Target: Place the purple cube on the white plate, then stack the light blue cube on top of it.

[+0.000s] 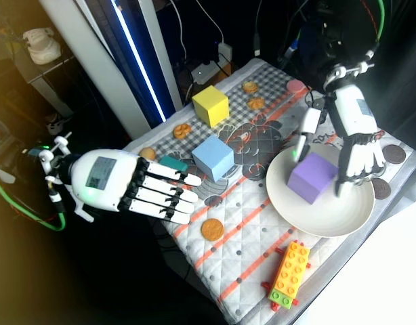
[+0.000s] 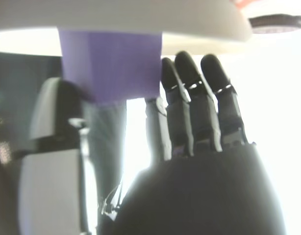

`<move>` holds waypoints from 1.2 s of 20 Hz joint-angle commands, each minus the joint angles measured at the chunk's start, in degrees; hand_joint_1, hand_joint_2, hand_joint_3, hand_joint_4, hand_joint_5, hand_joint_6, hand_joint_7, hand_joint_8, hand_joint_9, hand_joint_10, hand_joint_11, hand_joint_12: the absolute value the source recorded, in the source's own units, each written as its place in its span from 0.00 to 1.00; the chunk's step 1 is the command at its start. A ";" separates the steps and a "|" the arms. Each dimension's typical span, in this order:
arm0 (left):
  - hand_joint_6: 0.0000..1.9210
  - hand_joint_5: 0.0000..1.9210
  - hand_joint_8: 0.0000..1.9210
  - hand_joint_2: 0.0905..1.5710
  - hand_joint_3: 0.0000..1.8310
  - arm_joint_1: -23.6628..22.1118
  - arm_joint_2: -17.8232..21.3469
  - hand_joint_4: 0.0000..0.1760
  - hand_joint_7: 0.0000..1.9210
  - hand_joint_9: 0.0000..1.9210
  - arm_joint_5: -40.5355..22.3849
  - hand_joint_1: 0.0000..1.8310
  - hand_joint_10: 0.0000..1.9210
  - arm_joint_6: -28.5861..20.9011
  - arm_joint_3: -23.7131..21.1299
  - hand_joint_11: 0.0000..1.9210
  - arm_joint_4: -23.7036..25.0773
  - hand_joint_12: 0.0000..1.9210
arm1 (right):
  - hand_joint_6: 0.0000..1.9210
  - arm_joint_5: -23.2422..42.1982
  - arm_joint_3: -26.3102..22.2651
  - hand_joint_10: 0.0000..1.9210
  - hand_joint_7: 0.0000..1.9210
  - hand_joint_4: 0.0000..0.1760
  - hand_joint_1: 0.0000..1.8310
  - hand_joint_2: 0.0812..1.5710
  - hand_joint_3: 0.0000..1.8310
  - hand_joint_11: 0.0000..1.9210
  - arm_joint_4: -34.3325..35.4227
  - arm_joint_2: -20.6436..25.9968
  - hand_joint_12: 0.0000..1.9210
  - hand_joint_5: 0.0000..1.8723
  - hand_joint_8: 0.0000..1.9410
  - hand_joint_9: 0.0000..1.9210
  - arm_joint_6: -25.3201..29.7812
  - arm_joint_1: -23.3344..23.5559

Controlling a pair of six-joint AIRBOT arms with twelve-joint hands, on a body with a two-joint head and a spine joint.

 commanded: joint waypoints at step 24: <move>0.00 0.00 0.00 0.51 0.01 33.45 34.07 1.00 0.00 0.00 -50.71 0.41 0.00 -12.47 -43.33 0.00 7.14 0.00 | 0.00 -3.69 4.84 0.00 0.17 0.51 0.09 0.69 0.00 0.12 -13.05 -9.06 0.26 0.11 0.00 0.18 9.10 16.51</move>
